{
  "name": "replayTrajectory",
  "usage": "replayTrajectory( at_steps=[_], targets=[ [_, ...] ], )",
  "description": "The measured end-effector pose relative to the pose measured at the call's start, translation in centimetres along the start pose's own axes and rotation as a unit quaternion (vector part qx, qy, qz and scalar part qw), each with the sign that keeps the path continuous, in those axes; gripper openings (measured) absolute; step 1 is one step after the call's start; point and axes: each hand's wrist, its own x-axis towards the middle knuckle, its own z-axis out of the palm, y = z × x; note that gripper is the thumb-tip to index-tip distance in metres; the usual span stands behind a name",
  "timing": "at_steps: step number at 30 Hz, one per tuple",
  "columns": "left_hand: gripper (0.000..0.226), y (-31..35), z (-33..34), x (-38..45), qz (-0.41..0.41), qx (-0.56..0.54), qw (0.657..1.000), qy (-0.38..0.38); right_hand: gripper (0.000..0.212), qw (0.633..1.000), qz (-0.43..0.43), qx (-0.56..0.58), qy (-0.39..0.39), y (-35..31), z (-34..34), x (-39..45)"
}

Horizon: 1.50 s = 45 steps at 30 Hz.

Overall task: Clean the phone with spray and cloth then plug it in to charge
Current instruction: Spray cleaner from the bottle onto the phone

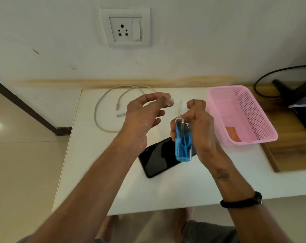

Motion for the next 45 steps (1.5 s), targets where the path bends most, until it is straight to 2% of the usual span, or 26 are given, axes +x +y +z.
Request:
replayTrajectory(
  at_steps=[1, 3, 9, 14, 21, 27, 33, 45],
  targets=[
    [0.031, 0.1, -0.1, 0.1, 0.001, -0.005, 1.000, 0.007, 0.014, 1.000, -0.001, -0.009, 0.001, 0.0, -0.1, 0.1],
    [0.031, 0.3, -0.3, 0.1, 0.004, -0.011, 1.000, 0.017, 0.031, 0.999, 0.001, -0.042, 0.002, 0.3, -0.3, 0.4],
    [0.029, 0.5, -0.1, 0.3, 0.017, -0.026, 0.999, 0.044, 0.034, 0.998, -0.040, -0.052, -0.023, 0.2, -0.1, 1.0],
    [0.025, 0.8, -0.7, 0.7, 0.035, -0.042, 0.996, 0.075, 0.042, 0.993, -0.090, -0.075, 0.017, 0.2, 0.1, 0.9],
    [0.027, 0.9, -1.0, 0.6, 0.021, -0.072, 0.995, 0.072, 0.046, 0.976, -0.143, -0.154, 0.051, -0.2, 0.4, 0.3],
    [0.030, 1.1, -0.3, 0.3, 0.041, -0.046, 0.995, 0.074, 0.045, 0.969, -0.153, -0.180, 0.068, 0.1, 0.5, 0.5],
    [0.013, 0.9, -0.1, 0.4, 0.086, -0.014, 0.994, 0.066, 0.045, 0.969, -0.146, -0.188, 0.062, 0.5, 0.5, 0.7],
    [0.007, 0.6, 0.3, 0.6, 0.155, 0.037, 0.985, 0.066, 0.039, 0.968, -0.141, -0.198, 0.060, 1.1, 0.4, 1.0]
  ],
)
